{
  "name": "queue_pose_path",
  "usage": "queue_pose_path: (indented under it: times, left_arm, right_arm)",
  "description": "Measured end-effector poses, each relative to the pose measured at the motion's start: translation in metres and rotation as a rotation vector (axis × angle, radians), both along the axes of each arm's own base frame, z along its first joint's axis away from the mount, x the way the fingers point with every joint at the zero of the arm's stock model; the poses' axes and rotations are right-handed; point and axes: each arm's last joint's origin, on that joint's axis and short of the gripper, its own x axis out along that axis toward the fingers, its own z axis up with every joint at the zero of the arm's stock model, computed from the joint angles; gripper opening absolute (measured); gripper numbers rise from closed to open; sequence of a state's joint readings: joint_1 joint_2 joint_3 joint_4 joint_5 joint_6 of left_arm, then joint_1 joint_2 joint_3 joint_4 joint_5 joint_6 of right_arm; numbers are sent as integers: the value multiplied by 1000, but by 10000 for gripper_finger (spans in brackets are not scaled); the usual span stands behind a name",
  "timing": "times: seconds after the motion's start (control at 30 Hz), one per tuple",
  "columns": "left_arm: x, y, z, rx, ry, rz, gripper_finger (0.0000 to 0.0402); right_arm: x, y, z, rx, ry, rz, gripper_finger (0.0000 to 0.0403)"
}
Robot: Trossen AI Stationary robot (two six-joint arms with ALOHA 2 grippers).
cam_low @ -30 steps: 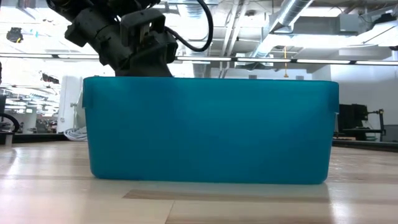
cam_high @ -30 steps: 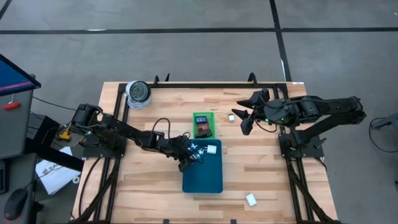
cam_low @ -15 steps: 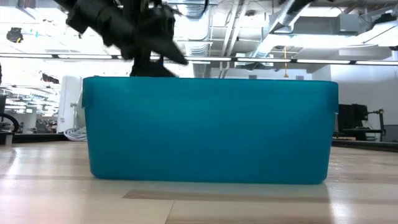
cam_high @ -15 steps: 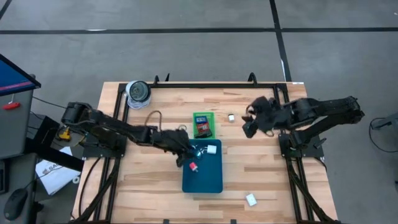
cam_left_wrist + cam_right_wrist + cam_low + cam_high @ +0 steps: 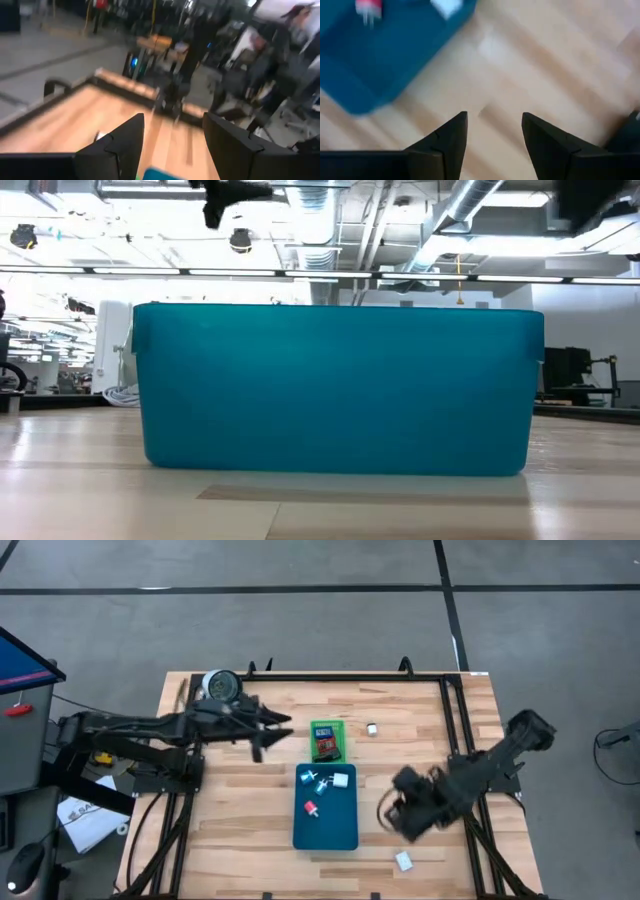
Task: Pick & Place Office items
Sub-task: Put the bottom white charger adapter into the blue bin
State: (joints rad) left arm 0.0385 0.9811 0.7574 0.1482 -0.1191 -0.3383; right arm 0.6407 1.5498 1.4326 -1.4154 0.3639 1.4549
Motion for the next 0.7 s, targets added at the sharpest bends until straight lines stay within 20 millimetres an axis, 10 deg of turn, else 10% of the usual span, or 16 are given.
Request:
queue_pose_path:
  times: [0.3,0.7]
  left_arm:
    - [-42,1,31,50,-158,11,199]
    - [-36,-4,31,-82,-195,-19,199]
  right_arm:
    - [-24,83,-47,200,132,-225,182]
    - [-36,106,-58,234,110,-329,250]
